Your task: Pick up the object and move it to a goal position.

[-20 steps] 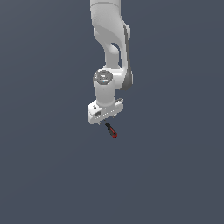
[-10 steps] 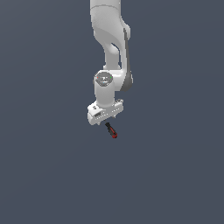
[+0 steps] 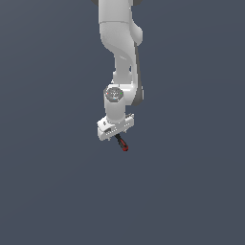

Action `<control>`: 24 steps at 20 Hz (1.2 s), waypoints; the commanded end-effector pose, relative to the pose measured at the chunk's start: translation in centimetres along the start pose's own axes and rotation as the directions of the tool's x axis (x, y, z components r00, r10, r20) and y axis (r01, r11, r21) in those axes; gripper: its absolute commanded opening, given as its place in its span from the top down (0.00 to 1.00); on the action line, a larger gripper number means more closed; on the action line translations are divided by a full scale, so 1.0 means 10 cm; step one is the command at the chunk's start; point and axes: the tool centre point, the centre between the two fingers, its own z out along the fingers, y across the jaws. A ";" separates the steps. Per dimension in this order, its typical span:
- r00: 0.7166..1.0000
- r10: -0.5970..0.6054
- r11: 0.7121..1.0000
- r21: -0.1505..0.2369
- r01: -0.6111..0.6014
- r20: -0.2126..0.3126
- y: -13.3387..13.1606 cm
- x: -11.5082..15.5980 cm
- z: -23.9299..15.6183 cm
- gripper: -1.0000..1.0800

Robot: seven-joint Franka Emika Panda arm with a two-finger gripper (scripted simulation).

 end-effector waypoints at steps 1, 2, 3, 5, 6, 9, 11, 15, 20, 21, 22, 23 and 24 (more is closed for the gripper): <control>1.000 -0.001 1.000 -0.001 0.001 -0.001 0.00 0.01 0.05 0.04; 1.000 -0.001 1.000 -0.001 0.001 -0.001 0.00 0.01 0.06 0.04; 1.000 -0.001 1.000 -0.001 0.001 -0.001 0.00 0.01 0.06 0.04; 1.000 -0.001 1.000 -0.001 0.001 -0.001 0.00 0.01 0.06 1.00; 1.000 -0.001 1.000 -0.001 0.001 -0.001 0.00 0.01 0.06 1.00; 1.000 -0.001 1.000 -0.001 0.001 -0.001 0.00 0.01 0.06 1.00; 1.000 -0.001 1.000 -0.001 0.001 -0.001 0.00 0.01 0.06 1.00; 1.000 -0.001 1.000 -0.001 0.001 -0.001 0.01 0.00 0.06 1.00; 1.000 -0.001 1.000 -0.001 0.001 -0.001 0.13 0.00 0.05 1.00; 1.000 -0.001 1.000 -0.001 0.001 -0.001 0.17 0.00 0.05 1.00; 1.000 -0.001 1.000 -0.001 0.001 -0.001 0.22 0.00 0.05 1.00; 1.000 -0.001 1.000 -0.001 0.001 -0.001 0.27 0.00 0.05 1.00; 1.000 -0.001 1.000 -0.001 0.001 -0.001 0.33 0.00 0.04 1.00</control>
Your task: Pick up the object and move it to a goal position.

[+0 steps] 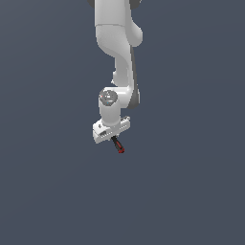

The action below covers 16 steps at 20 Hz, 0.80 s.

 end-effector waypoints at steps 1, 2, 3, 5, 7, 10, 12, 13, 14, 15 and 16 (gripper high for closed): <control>1.000 0.001 1.000 -0.001 -0.001 -0.001 0.15 0.00 -0.01 1.00; 1.000 0.001 1.000 -0.001 -0.001 -0.001 0.22 -0.01 -0.01 1.00; 1.000 0.001 1.000 -0.001 -0.001 -0.001 0.29 -0.01 -0.01 1.00; 1.000 0.001 1.000 -0.001 -0.001 -0.001 0.45 -0.01 -0.02 1.00; 1.000 0.001 1.000 -0.001 -0.001 -0.001 0.62 -0.01 -0.02 1.00; 1.000 0.001 1.000 -0.001 -0.001 -0.001 0.90 -0.02 -0.03 1.00; 1.000 0.001 1.000 -0.001 -0.001 -0.001 1.08 -0.02 -0.04 1.00; 1.000 0.001 1.000 -0.001 -0.001 -0.001 1.17 -0.02 -0.04 1.00; 1.000 0.001 1.000 -0.001 -0.001 -0.001 1.25 -0.02 -0.05 1.00; 1.000 0.001 1.000 -0.001 -0.001 -0.001 1.34 -0.02 -0.05 1.00; 1.000 0.001 1.000 -0.001 -0.001 -0.001 1.42 -0.01 -0.05 1.00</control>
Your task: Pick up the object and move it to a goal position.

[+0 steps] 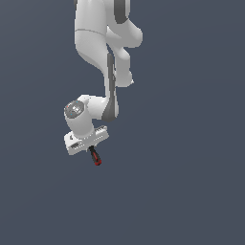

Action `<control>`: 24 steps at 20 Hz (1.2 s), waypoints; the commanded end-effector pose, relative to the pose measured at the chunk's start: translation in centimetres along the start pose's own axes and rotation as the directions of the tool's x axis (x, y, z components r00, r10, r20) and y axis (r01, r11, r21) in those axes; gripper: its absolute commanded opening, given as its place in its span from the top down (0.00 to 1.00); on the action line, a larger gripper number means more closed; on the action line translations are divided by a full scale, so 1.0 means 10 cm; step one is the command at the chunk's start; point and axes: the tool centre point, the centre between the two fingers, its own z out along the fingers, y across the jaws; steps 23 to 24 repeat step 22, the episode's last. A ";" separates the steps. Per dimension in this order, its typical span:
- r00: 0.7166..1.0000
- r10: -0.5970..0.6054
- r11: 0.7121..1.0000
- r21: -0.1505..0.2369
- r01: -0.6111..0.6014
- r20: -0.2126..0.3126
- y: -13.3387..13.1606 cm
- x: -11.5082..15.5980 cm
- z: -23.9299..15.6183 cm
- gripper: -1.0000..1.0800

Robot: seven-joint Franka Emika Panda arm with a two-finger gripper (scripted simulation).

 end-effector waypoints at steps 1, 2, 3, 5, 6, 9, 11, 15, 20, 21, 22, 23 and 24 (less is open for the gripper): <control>1.000 -0.001 1.000 0.000 0.001 -0.001 0.20 0.01 -0.01 1.00; 1.000 -0.001 1.000 0.000 0.001 -0.001 0.28 0.01 -0.01 1.00; 1.000 -0.001 1.000 0.000 0.001 -0.001 0.35 0.01 -0.02 1.00; 1.000 -0.001 1.000 0.000 0.001 -0.001 0.48 0.01 -0.02 1.00; 1.000 -0.001 1.000 0.000 0.001 -0.001 0.54 0.01 -0.02 1.00; 1.000 -0.001 1.000 0.000 0.001 -0.001 0.69 0.02 -0.02 1.00; 1.000 -0.001 1.000 0.000 0.001 -0.001 0.76 0.03 -0.03 1.00; 1.000 -0.001 1.000 0.000 0.001 -0.001 0.87 0.03 -0.03 1.00; 1.000 -0.001 1.000 0.000 0.001 -0.001 0.93 0.04 -0.03 1.00; 1.000 -0.001 1.000 0.000 0.001 -0.001 0.94 0.04 -0.03 1.00; 1.000 -0.001 1.000 0.000 0.001 -0.001 0.94 0.04 -0.03 1.00; 1.000 -0.001 1.000 0.000 0.001 -0.001 0.94 0.04 -0.03 1.00; 1.000 -0.001 1.000 0.000 0.001 -0.001 0.94 0.04 -0.03 1.00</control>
